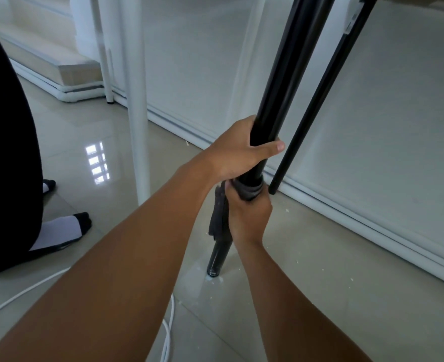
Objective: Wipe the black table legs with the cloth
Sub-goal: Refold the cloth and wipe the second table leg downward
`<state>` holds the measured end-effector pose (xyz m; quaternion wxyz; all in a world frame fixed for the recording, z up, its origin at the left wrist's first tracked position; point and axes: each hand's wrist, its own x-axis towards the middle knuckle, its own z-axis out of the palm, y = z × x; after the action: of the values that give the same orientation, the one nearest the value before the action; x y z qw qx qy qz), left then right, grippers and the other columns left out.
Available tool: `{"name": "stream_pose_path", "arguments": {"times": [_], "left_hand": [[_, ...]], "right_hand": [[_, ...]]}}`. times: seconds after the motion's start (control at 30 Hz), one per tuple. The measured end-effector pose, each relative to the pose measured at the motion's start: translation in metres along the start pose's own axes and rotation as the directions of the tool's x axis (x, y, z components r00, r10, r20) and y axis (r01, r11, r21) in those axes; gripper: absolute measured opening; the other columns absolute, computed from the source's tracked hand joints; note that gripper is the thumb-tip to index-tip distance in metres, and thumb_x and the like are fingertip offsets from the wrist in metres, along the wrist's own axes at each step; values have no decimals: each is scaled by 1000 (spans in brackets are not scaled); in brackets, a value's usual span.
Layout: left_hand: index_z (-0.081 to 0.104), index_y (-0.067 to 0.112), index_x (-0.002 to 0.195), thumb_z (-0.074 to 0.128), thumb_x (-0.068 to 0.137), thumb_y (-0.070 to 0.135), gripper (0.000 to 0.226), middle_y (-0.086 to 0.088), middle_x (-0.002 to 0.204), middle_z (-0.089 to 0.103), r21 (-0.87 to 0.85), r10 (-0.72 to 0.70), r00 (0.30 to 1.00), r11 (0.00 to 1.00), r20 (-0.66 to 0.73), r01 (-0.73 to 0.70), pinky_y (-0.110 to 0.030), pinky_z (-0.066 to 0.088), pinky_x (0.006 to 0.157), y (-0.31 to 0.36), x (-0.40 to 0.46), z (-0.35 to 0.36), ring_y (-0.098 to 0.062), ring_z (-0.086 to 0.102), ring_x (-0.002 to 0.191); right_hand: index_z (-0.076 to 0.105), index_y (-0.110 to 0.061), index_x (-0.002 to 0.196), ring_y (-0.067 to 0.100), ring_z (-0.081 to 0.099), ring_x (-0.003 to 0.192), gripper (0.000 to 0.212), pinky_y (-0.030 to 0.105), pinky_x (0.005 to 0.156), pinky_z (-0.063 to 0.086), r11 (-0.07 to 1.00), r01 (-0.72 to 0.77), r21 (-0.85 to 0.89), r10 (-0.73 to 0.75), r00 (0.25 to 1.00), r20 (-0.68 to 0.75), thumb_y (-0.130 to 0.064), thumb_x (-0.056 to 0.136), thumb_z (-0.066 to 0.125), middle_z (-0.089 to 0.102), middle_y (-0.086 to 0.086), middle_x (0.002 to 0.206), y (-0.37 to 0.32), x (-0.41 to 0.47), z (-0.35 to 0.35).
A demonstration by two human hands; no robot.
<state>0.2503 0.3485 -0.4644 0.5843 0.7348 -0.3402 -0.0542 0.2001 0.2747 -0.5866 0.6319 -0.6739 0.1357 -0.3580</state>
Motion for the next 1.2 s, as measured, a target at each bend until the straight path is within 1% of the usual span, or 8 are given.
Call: {"name": "stream_pose_path", "arguments": {"times": [0.17,0.37,0.57,0.73,0.83,0.97,1.1,1.2], "left_hand": [[65,26,110,72,89,36,24,8,102,73,-11,-4,1000,1000,4,4,-24,54,87,-5,-2,2,-3,70,97],[64,29,107,71,90,38,20,15,96,70,15,-14,1000,1000,5,14,-21,50,83,-6,-4,3,3,68,91],[65,26,109,71,90,36,22,17,93,69,8,-4,1000,1000,13,4,-18,48,81,-12,-7,4,6,67,86],[64,26,111,72,89,36,25,14,97,71,-8,-14,1000,1000,-2,14,-21,51,84,-18,-9,7,1,69,92],[64,28,109,71,90,36,23,15,96,71,5,-15,1000,1000,-11,15,-21,51,83,-18,-10,8,2,68,90],[64,27,109,70,91,37,22,17,93,70,41,-4,1000,999,-13,5,-18,49,80,-20,-11,8,7,67,87],[63,27,107,70,92,35,18,20,87,67,48,13,1000,999,4,-14,-16,47,78,-24,-10,8,11,65,82],[63,28,103,71,92,35,15,23,83,66,44,21,1000,999,5,-21,-15,47,76,-27,-10,9,12,64,79]], "right_hand": [[65,-19,107,8,75,81,35,23,72,61,996,85,0,-85,996,34,-24,76,81,76,-6,91,-8,8,1],[67,-22,108,10,73,78,38,29,66,58,981,-165,-100,170,985,44,-12,74,81,75,-5,91,44,-21,-5],[60,-35,94,-19,63,74,35,-1,62,44,980,-94,-177,107,992,67,-19,77,85,69,-24,80,43,-22,-11],[62,-39,101,-7,69,85,33,5,70,50,996,21,-84,-17,999,46,-26,76,79,71,-29,92,31,-14,-4],[67,-28,106,2,71,78,36,13,66,54,994,-31,-102,34,999,32,-20,73,80,73,-18,89,50,-19,-5],[64,-37,101,-3,70,75,38,9,60,50,977,-150,-154,159,986,45,-17,73,82,72,-20,83,84,-36,-10],[64,-38,96,-1,71,80,35,21,70,58,949,-217,-229,241,967,83,-22,74,86,73,-18,87,104,-47,-19],[64,-39,94,-6,70,79,33,7,64,52,980,-90,-176,97,995,30,-24,74,86,73,-26,86,89,-38,-14]]}}
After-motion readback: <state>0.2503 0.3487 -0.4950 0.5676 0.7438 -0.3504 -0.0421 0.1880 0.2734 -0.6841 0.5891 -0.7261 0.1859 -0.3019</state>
